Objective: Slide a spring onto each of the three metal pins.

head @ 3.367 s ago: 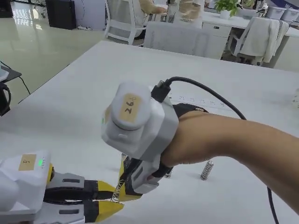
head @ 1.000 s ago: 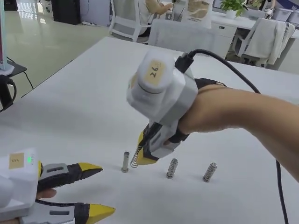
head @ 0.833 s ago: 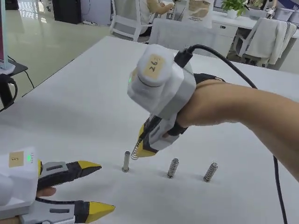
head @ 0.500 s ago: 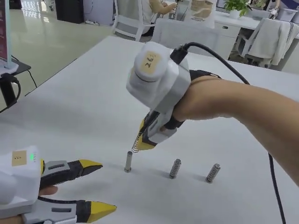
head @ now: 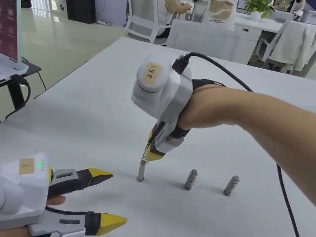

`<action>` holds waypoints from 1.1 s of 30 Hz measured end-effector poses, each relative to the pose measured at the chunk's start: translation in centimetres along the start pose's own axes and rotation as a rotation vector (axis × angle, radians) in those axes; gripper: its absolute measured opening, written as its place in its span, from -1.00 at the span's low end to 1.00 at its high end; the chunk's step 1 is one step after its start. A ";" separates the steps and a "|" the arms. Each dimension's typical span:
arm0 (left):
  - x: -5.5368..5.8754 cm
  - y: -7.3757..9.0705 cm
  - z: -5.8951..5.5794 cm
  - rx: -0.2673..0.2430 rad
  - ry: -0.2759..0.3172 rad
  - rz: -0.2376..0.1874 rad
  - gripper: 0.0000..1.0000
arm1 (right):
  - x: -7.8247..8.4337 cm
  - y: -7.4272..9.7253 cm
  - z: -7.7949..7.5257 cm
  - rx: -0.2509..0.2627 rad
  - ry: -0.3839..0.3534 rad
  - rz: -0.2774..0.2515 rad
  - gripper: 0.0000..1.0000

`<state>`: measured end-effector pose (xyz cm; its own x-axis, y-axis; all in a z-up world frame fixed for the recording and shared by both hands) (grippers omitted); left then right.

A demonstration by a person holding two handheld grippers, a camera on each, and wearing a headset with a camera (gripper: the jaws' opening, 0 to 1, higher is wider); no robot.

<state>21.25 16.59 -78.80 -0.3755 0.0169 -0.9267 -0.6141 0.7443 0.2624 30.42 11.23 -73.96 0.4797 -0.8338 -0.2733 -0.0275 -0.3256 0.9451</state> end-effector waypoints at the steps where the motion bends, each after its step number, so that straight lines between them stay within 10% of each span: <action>1: 0.0 0.0 0.0 -0.001 0.000 0.000 0.01 | 0.0 0.0 -0.1 0.003 0.005 0.001 -0.83; 33: 0.1 0.1 0.1 -0.009 0.004 0.004 -0.02 | 0.8 -3.6 0.0 -0.056 -0.018 0.046 -0.83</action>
<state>21.27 16.72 -78.87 -0.3805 0.0167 -0.9246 -0.6194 0.7379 0.2682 30.87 11.70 -77.61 0.4634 -0.8554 -0.2315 0.0002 -0.2612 0.9653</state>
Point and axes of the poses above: the centre of the closed fingertips' face, and the gripper's own axes: y roughly backward along the fingers, z roughly to its left, x roughly out of its underside, the point moved 4 cm from there along y, roughly backward along the fingers, and after that the axes turned 15 degrees about y, right-handed, at the moved point
